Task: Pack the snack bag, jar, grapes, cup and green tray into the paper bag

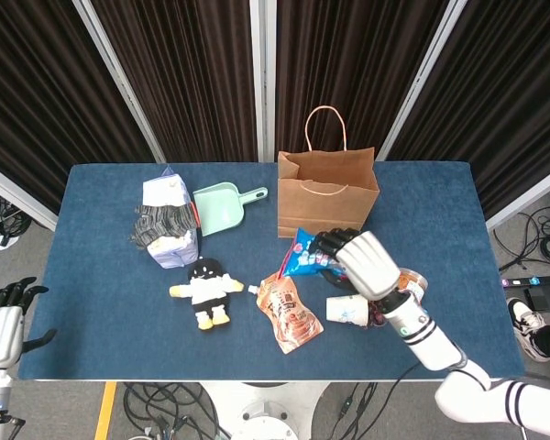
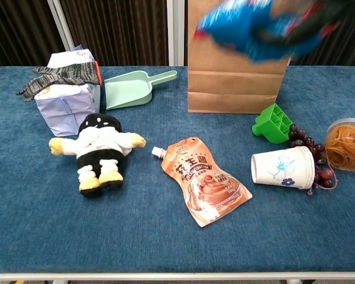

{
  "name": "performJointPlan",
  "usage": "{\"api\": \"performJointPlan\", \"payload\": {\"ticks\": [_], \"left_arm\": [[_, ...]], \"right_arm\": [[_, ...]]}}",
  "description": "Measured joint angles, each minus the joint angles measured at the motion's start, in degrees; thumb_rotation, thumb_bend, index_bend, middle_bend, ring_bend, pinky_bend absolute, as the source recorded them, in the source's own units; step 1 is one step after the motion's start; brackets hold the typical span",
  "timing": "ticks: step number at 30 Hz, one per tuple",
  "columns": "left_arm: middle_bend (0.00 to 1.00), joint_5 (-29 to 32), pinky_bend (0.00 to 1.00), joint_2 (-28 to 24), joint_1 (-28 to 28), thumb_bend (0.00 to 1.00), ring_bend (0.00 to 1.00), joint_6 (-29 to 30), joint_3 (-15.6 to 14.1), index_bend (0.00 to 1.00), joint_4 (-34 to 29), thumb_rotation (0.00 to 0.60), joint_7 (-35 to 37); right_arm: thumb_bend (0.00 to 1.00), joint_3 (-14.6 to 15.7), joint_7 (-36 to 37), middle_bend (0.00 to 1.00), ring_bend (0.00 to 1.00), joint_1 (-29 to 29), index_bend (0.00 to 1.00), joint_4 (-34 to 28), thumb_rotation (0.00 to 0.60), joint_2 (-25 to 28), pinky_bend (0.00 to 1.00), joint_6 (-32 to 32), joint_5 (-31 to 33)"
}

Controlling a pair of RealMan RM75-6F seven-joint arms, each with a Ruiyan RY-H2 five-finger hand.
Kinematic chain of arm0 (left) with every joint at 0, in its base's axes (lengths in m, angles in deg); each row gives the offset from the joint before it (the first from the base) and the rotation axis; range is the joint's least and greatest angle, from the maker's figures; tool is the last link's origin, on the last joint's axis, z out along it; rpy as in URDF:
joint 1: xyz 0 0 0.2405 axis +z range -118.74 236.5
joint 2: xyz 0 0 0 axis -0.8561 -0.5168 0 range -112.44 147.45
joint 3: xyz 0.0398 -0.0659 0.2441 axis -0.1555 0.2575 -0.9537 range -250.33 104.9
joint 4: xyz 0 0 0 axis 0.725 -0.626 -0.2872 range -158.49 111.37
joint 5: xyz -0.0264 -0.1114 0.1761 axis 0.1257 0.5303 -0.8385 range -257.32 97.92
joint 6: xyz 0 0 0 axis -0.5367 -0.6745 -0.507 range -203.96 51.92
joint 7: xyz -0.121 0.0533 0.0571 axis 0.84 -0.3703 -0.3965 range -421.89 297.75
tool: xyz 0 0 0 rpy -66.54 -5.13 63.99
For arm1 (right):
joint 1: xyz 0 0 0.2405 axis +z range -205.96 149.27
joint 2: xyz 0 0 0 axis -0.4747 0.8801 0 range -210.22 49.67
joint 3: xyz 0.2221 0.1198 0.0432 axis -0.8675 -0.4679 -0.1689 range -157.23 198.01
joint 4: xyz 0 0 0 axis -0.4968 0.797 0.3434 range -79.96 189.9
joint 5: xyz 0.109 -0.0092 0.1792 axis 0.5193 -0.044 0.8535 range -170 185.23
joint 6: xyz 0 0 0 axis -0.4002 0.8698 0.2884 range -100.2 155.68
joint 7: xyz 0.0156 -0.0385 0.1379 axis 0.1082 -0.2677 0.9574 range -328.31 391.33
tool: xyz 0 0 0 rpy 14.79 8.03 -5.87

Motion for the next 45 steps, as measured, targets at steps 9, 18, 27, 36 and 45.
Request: {"api": "performJointPlan", "payload": {"ticks": [9, 18, 27, 36, 45], "left_arm": [[0.29, -0.02, 0.22, -0.07, -0.15, 0.12, 0.21, -0.25, -0.03, 0.37, -0.41, 0.600, -0.51], [0.29, 0.92, 0.22, -0.02, 0.34, 0.12, 0.21, -0.54, -0.19, 0.37, -0.52, 0.600, -0.44], [0.29, 1.31, 0.22, 0.19, 0.26, 0.12, 0.21, -1.13, -0.18, 0.37, -0.29, 0.600, -0.28], [0.29, 2.00, 0.22, 0.46, 0.44, 0.11, 0.21, -1.71, -0.20, 0.37, 0.16, 0.600, 0.23], [0.29, 2.22, 0.22, 0.72, 0.41, 0.12, 0.21, -2.01, -0.13, 0.37, 0.47, 0.600, 0.38]], "right_arm": [[0.41, -7.97, 7.44, 0.52, 0.42, -0.68, 0.62, -2.65, 0.600, 8.29, 0.71, 2.95, 6.61], [0.41, -12.82, 1.81, 0.51, 0.42, 7.41, 0.62, 3.32, 0.600, 8.79, 0.69, -10.69, 22.48], [0.41, -12.58, -7.26, 0.47, 0.39, 15.78, 0.54, 8.02, 0.600, 8.12, 0.66, -25.09, 36.43], [0.39, -10.62, -12.03, 0.41, 0.30, 21.85, 0.41, 13.26, 0.600, 6.30, 0.56, -30.04, 46.61], [0.21, -8.31, -13.47, 0.14, 0.01, 24.53, 0.00, 14.04, 0.600, 6.53, 0.19, -32.07, 51.53]]}}
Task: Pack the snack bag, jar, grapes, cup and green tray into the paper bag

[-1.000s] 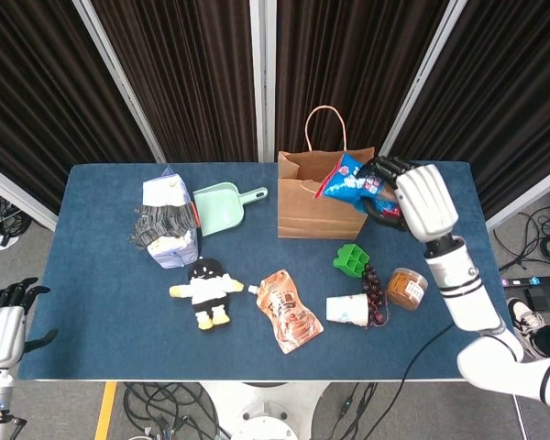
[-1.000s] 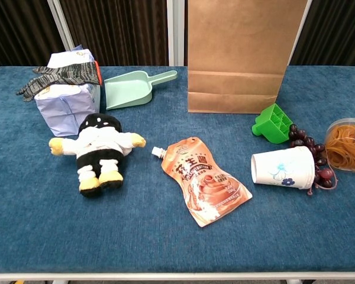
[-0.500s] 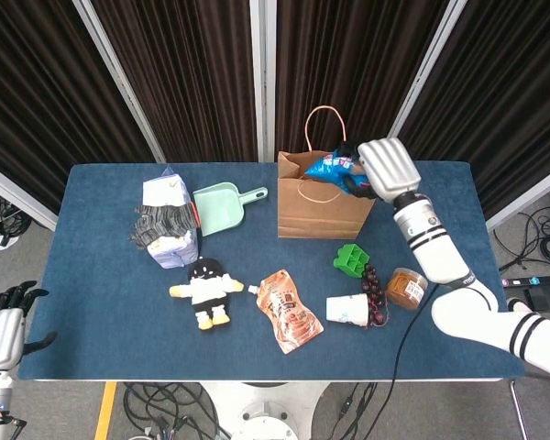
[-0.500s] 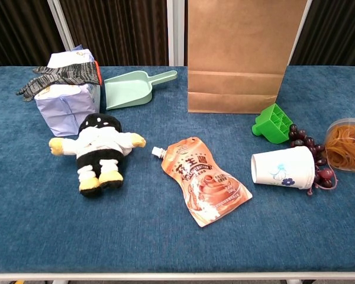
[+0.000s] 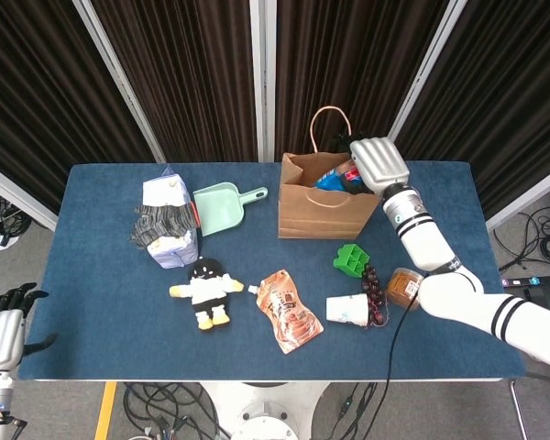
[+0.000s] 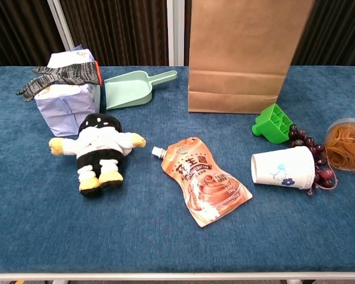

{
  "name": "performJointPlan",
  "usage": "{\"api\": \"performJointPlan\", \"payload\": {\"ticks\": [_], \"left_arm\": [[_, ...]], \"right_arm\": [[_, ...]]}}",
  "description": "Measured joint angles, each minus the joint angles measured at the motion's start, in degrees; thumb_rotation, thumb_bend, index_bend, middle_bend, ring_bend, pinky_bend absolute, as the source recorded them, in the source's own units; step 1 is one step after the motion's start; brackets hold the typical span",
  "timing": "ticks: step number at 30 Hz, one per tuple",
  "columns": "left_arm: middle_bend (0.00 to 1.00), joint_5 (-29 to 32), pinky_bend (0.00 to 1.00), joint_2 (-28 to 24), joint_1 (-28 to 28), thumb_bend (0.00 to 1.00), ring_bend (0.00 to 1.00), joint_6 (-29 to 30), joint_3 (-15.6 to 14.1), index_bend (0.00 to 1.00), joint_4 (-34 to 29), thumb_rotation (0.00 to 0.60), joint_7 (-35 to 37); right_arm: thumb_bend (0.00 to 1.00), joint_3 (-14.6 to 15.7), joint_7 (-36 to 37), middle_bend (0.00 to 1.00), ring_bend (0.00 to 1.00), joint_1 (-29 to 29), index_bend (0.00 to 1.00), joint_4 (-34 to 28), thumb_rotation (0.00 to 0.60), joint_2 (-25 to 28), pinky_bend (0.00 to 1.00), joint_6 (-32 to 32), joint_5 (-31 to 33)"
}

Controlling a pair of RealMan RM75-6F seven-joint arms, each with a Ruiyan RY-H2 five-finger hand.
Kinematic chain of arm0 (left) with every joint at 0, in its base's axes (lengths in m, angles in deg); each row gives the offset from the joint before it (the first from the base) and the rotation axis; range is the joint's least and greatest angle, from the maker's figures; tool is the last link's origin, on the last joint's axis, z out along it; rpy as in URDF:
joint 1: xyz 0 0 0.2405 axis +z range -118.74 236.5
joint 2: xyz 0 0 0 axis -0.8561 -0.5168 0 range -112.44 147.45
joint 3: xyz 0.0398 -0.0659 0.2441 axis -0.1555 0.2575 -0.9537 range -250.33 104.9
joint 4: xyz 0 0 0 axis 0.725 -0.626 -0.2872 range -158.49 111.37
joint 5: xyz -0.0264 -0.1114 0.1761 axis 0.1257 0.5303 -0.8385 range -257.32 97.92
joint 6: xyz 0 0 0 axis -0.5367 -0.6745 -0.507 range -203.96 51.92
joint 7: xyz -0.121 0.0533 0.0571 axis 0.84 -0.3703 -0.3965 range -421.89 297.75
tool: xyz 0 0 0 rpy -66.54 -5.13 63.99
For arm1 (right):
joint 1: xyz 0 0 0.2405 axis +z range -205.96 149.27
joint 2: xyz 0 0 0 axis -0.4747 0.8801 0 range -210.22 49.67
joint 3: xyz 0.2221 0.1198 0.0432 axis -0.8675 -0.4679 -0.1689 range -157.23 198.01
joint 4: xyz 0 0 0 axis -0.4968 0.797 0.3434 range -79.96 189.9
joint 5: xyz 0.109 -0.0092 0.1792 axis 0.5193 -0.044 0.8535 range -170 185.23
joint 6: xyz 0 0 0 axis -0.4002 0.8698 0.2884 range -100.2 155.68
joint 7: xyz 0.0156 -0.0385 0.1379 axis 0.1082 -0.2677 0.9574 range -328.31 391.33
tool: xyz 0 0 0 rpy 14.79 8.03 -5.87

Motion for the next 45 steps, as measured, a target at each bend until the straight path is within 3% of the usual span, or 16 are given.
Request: {"api": "performJointPlan", "payload": {"ticks": [4, 8, 14, 17, 22, 28, 30, 33, 35, 40, 45], "left_arm": [[0.29, -0.18, 0.22, -0.02, -0.18, 0.12, 0.21, -0.10, 0.06, 0.37, 0.04, 0.600, 0.01], [0.29, -0.27, 0.22, -0.05, -0.32, 0.12, 0.21, -0.13, 0.17, 0.37, 0.09, 0.600, -0.03], [0.29, -0.66, 0.22, -0.07, -0.78, 0.11, 0.21, -0.31, 0.30, 0.37, -0.11, 0.600, -0.38], [0.29, -0.81, 0.22, -0.09, -0.92, 0.12, 0.21, -0.28, 0.35, 0.37, -0.29, 0.600, -0.55], [0.29, -0.95, 0.22, -0.34, -0.86, 0.12, 0.21, 0.02, 0.35, 0.37, -0.48, 0.600, -0.67], [0.29, -1.40, 0.22, -0.55, -0.88, 0.11, 0.21, 0.36, 0.23, 0.37, -0.94, 0.600, -1.01], [0.29, -1.53, 0.22, -0.70, -0.90, 0.12, 0.21, 0.49, 0.23, 0.37, -1.32, 0.600, -1.24], [0.29, -1.82, 0.22, -0.78, -0.89, 0.12, 0.21, 0.71, 0.13, 0.37, -1.67, 0.600, -1.46], [0.29, -1.96, 0.22, -0.82, -0.78, 0.12, 0.21, 0.95, 0.03, 0.37, -1.84, 0.600, -1.53], [0.29, -1.76, 0.22, -1.02, -0.54, 0.12, 0.21, 1.16, -0.06, 0.37, -2.30, 0.600, -1.97], [0.29, -1.87, 0.22, -1.29, -0.53, 0.11, 0.21, 1.42, 0.02, 0.37, -2.80, 0.600, -2.36]], "right_arm": [[0.21, 0.24, 0.85, 0.07, 0.00, -0.43, 0.00, -0.97, 0.600, 0.79, 0.15, 0.90, -1.10], [0.20, -0.07, 2.88, 0.07, 0.00, -1.86, 0.00, -2.88, 0.600, 1.65, 0.14, 3.32, -4.57], [0.17, -0.22, 9.69, 0.16, 0.00, -6.71, 0.01, -8.33, 0.600, 4.18, 0.14, 9.51, -16.48], [0.14, 0.66, 13.86, 0.23, 0.04, -10.08, 0.08, -12.03, 0.600, 6.13, 0.20, 13.13, -24.44], [0.12, 5.24, 21.16, 0.32, 0.14, -16.79, 0.19, -18.11, 0.600, 10.78, 0.32, 18.17, -38.50], [0.12, 14.46, 28.71, 0.37, 0.19, -24.78, 0.25, -21.32, 0.600, 15.59, 0.37, 22.41, -49.98], [0.12, 17.09, 29.89, 0.36, 0.19, -26.64, 0.25, -21.03, 0.600, 16.42, 0.37, 22.73, -51.64], [0.11, 18.70, 28.65, 0.34, 0.18, -28.01, 0.25, -19.47, 0.600, 16.44, 0.37, 22.40, -51.90], [0.10, 19.01, 26.36, 0.32, 0.17, -28.56, 0.23, -18.41, 0.600, 15.99, 0.36, 22.04, -51.12], [0.05, 19.30, 18.95, 0.16, 0.02, -30.39, 0.04, -14.04, 0.600, 13.19, 0.21, 21.51, -46.43], [0.04, 18.13, 21.49, 0.09, 0.00, -31.94, 0.00, -12.03, 0.600, 11.69, 0.16, 26.51, -47.31]]}}
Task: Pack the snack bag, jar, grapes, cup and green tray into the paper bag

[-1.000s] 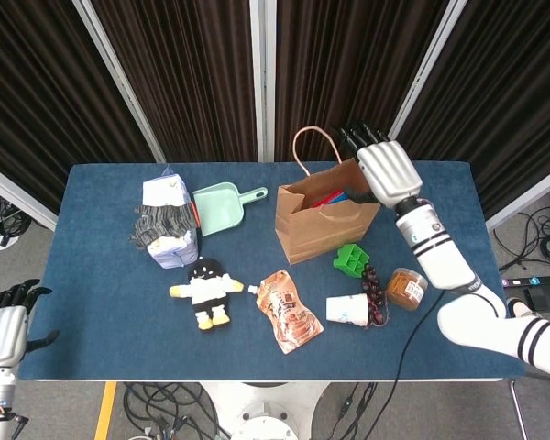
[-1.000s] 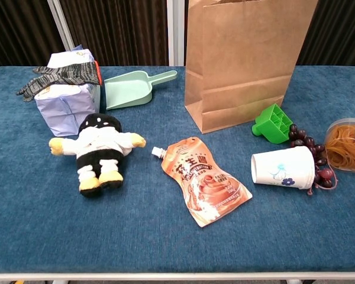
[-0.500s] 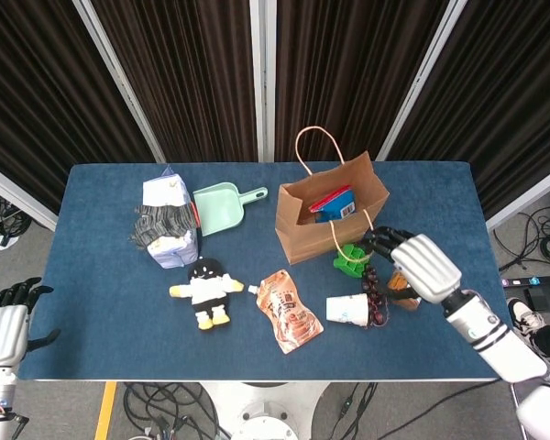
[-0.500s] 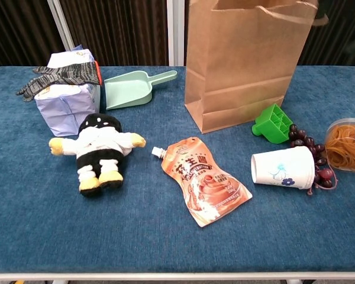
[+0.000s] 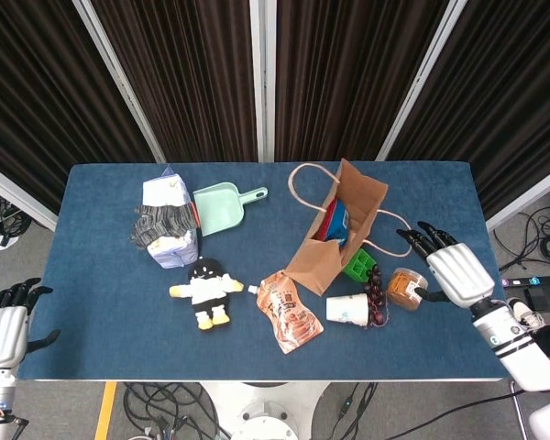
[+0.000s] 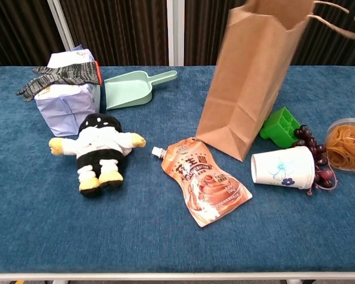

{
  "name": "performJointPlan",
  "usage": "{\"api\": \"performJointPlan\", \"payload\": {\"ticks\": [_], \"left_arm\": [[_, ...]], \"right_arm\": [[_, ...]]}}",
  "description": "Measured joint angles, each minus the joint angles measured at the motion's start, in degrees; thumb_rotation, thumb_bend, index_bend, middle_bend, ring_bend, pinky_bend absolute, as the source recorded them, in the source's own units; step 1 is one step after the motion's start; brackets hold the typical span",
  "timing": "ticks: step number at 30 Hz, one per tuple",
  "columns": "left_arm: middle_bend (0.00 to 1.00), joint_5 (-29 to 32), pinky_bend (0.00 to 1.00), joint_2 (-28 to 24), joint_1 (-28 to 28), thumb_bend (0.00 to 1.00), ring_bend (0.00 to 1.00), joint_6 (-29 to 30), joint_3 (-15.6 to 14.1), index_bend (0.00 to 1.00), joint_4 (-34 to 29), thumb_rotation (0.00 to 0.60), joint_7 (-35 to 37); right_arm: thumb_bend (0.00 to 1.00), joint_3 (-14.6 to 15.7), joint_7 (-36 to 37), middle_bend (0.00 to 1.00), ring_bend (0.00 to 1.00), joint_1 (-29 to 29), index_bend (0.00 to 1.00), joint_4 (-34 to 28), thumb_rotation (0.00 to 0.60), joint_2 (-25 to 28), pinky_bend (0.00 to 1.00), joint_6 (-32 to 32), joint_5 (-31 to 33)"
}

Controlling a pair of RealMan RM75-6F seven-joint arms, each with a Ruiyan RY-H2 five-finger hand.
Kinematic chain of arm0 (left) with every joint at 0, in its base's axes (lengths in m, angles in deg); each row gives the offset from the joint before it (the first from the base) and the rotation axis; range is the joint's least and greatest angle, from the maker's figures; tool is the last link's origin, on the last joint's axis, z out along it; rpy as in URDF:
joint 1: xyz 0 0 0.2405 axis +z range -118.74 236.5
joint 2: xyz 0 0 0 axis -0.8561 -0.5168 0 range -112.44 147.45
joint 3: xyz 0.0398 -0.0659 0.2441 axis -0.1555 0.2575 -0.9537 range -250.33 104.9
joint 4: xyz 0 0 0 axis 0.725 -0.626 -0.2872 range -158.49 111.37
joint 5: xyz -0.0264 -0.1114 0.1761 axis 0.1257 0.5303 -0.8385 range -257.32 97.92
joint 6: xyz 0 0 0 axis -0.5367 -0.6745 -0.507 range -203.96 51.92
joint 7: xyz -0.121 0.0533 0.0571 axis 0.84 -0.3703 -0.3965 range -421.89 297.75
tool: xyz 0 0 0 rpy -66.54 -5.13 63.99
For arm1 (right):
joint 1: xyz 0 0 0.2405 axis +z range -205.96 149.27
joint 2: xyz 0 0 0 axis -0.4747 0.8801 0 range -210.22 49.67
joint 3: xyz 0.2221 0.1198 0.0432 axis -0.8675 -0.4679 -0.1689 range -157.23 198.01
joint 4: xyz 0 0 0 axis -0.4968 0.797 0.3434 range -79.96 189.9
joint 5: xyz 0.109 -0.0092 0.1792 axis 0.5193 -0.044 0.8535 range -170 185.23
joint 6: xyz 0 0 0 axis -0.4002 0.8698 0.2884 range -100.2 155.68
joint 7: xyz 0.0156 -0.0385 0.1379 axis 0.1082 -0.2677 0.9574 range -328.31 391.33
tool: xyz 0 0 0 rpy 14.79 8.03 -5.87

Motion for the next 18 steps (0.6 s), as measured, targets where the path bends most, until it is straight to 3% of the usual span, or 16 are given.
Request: {"api": "performJointPlan", "payload": {"ticks": [6, 10, 18], "left_arm": [[0.29, 0.02, 0.22, -0.22, -0.11, 0.11, 0.21, -0.08, 0.07, 0.37, -0.25, 0.600, -0.21], [0.29, -0.11, 0.22, -0.20, -0.19, 0.12, 0.21, 0.00, 0.11, 0.37, -0.26, 0.600, -0.19], [0.29, -0.40, 0.22, -0.03, -0.67, 0.12, 0.21, -0.43, 0.15, 0.37, -0.10, 0.600, -0.23]], "right_arm": [[0.01, -2.02, 6.13, 0.02, 0.00, -2.17, 0.00, 1.87, 0.600, -1.13, 0.11, 9.32, -3.51], [0.01, -2.90, 7.80, 0.00, 0.00, -3.55, 0.00, 1.74, 0.600, -0.25, 0.09, 10.98, -3.93], [0.02, -0.82, 8.66, 0.17, 0.01, -7.06, 0.01, 1.82, 0.600, 3.00, 0.15, 12.58, -4.29]]}}
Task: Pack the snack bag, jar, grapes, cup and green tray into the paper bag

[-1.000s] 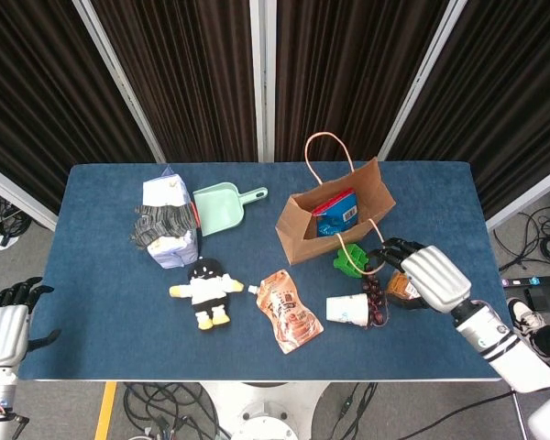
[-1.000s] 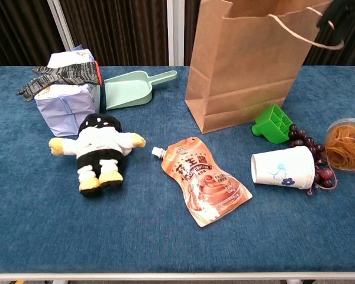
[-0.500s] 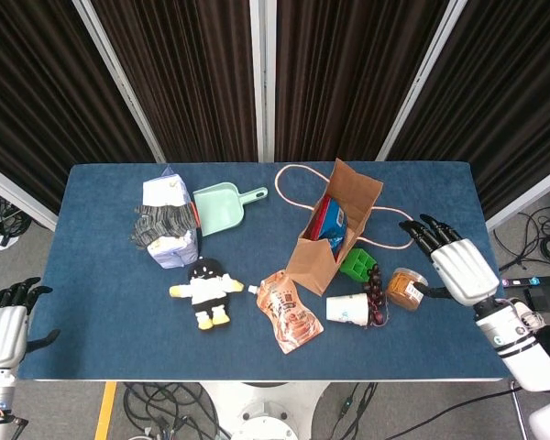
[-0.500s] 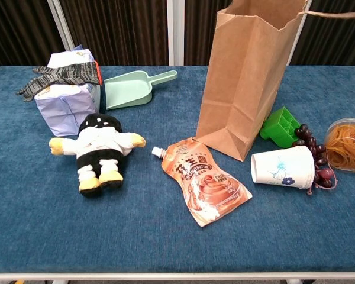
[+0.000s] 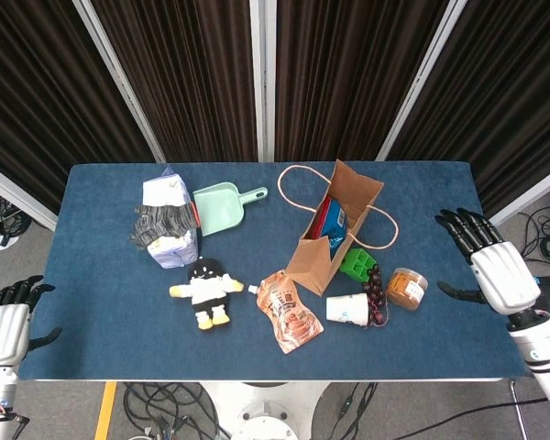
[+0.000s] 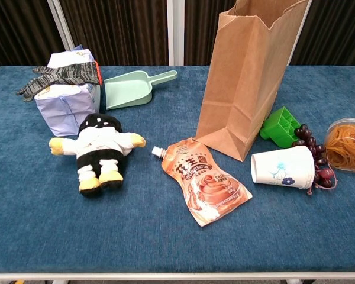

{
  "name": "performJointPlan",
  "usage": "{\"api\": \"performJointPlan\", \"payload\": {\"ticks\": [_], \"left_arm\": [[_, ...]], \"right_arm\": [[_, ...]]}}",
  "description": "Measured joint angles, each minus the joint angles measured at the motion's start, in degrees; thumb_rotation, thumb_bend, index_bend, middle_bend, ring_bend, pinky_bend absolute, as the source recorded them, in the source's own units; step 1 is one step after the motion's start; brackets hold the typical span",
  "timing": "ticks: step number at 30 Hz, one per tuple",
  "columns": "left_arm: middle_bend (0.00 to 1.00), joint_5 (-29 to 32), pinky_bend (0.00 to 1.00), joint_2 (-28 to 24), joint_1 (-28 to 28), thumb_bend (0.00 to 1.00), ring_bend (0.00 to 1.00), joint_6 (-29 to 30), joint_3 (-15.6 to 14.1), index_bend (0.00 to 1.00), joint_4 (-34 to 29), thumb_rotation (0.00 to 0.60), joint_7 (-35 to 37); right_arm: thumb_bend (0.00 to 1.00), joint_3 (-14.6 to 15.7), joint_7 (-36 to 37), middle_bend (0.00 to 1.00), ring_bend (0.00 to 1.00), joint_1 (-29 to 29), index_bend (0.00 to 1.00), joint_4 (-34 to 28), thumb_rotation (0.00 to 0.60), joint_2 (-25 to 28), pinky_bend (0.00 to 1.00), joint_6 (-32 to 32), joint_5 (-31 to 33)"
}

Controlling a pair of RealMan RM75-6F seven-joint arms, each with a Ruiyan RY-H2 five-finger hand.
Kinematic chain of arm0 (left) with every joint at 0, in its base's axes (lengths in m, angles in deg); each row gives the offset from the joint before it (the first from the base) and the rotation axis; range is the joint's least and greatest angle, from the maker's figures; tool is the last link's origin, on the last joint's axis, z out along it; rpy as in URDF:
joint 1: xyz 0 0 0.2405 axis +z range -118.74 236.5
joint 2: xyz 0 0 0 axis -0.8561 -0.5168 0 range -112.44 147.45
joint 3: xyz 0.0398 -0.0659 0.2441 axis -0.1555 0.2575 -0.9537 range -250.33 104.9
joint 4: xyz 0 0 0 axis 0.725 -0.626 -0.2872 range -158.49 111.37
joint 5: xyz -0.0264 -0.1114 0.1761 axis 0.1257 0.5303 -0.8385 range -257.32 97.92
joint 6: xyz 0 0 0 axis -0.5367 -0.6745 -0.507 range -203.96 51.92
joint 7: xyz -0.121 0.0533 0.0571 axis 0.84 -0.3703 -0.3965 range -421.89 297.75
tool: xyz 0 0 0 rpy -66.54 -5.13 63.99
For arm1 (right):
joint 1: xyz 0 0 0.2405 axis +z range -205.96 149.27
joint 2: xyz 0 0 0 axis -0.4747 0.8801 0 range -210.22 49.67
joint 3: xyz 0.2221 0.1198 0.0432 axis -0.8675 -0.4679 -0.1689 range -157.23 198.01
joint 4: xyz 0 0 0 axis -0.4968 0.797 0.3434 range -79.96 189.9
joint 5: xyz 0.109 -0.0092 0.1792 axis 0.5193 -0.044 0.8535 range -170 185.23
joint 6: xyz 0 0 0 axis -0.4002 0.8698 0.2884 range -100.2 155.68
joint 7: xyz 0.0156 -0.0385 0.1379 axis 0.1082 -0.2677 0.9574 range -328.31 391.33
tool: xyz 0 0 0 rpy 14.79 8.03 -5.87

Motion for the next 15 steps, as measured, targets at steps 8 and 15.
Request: {"api": "performJointPlan", "payload": {"ticks": [8, 15], "left_arm": [[0.29, -0.30, 0.22, 0.39, -0.35, 0.12, 0.21, -0.26, -0.12, 0.37, -0.26, 0.600, -0.40], [0.29, -0.10, 0.22, 0.38, -0.05, 0.12, 0.21, -0.05, -0.31, 0.37, -0.31, 0.600, -0.31]], "right_arm": [[0.03, 2.78, -6.07, 0.23, 0.06, -0.78, 0.09, 1.92, 0.600, 0.69, 0.22, -5.29, 0.05], [0.03, 4.01, -14.04, 0.14, 0.00, 1.59, 0.05, 7.39, 0.600, -4.83, 0.17, -16.62, 3.16]]}}
